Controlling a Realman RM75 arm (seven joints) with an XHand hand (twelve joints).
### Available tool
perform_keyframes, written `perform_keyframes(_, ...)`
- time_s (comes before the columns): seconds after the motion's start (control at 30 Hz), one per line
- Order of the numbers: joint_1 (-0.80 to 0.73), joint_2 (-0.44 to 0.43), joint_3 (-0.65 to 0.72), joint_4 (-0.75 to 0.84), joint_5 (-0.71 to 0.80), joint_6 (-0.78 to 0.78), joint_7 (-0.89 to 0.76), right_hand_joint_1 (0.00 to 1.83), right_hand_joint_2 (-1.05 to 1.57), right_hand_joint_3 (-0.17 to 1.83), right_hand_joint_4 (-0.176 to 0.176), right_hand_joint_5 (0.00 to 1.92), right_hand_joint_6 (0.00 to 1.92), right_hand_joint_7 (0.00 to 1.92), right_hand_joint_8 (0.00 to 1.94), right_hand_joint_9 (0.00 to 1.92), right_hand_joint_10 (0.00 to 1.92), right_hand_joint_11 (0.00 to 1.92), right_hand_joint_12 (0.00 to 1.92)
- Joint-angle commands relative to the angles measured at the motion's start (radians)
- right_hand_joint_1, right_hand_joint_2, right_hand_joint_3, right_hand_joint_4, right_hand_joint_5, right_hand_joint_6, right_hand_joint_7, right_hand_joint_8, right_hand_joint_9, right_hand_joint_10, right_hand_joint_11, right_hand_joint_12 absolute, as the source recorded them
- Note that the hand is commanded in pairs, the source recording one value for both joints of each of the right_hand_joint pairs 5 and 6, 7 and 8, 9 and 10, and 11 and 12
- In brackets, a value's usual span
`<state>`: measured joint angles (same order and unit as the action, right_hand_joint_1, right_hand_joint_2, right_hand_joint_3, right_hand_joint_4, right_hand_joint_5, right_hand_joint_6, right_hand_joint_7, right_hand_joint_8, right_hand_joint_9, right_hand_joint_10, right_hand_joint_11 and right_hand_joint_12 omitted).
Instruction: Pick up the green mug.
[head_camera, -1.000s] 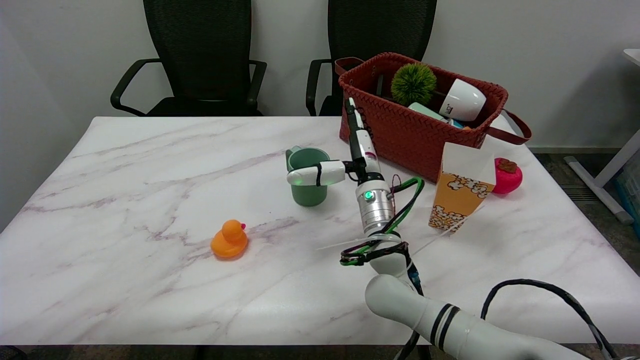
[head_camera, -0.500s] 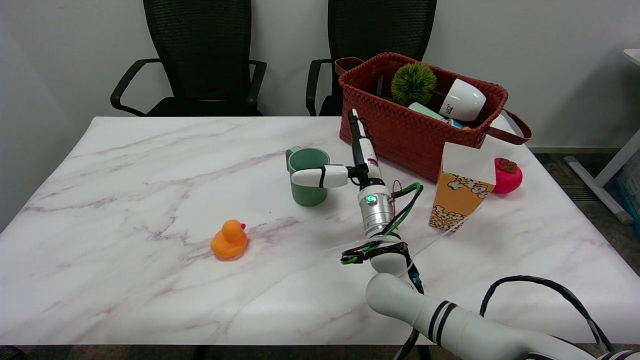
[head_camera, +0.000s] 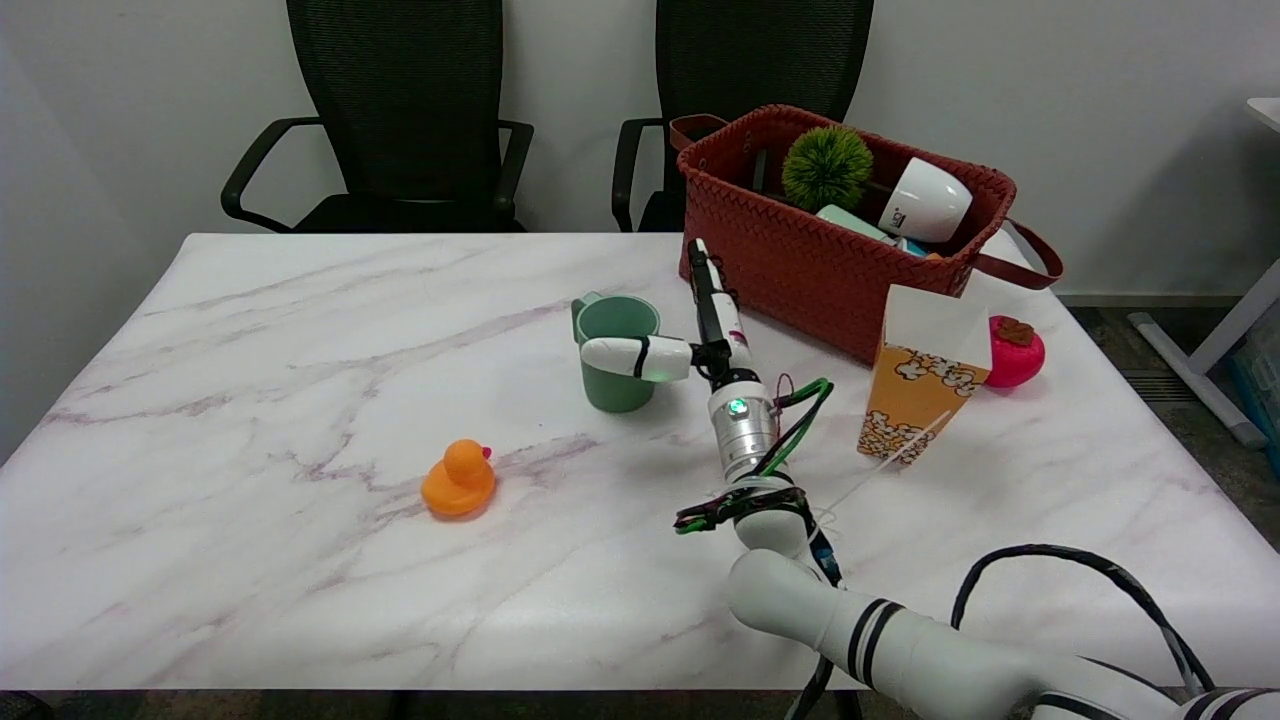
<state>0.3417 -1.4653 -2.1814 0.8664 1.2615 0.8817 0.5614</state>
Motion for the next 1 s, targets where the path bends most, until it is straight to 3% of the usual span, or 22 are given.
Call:
perform_keyframes(0.03,0.03,-0.025,-0.033,-0.086,-0.004,-0.012,0.132,1.01,0.04,0.02,0.0,0.0,0.0,0.0,0.0,0.0,0.0,0.0,0.0)
perform_keyframes(0.6,0.063,-0.046,-0.064,-0.136,-0.005,-0.06,0.132,1.02,0.05,0.01,0.0,0.0,0.0,0.0,0.0,0.0,0.0,0.0,0.0)
perform_keyframes(0.83,0.069,-0.053,-0.065,-0.149,-0.003,-0.075,0.132,1.08,0.13,-0.11,0.0,0.0,0.0,0.0,0.0,0.0,0.0,0.0,0.0)
perform_keyframes(1.0,0.069,-0.053,-0.065,-0.153,-0.001,-0.076,0.132,1.13,0.19,0.05,0.0,0.0,0.0,0.0,0.0,0.0,0.0,0.0,0.0)
